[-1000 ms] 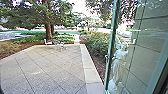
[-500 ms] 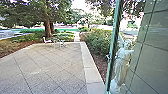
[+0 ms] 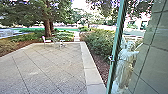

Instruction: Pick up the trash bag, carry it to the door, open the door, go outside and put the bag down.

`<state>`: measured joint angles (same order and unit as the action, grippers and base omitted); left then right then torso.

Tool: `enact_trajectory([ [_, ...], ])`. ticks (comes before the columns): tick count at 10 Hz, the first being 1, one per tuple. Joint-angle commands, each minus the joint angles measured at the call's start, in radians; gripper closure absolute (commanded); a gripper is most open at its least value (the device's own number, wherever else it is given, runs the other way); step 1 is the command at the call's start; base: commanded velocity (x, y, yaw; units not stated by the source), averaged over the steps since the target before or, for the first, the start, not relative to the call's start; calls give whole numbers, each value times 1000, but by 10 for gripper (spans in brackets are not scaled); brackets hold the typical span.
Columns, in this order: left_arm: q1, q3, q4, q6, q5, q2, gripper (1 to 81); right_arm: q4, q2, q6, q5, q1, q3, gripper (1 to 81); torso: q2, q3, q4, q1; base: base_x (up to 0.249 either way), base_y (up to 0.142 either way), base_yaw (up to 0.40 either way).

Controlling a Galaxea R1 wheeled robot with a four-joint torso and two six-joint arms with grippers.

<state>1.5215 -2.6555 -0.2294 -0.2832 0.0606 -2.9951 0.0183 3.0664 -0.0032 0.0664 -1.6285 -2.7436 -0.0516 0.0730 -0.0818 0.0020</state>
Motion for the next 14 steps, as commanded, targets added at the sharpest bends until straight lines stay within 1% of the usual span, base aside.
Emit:
enact_trajectory([
  [1, -47, 8, -2, 1, -55, -4, 811, -6, 19, -4, -60, 31, 13, 10, 0, 0, 0, 0, 116, 0, 0],
  [14, -47, 8, -2, 1, -55, -4, 811, -15, 22, -4, -60, 34, 10, 10, 0, 0, 0, 0, 102, 0, 0],
])
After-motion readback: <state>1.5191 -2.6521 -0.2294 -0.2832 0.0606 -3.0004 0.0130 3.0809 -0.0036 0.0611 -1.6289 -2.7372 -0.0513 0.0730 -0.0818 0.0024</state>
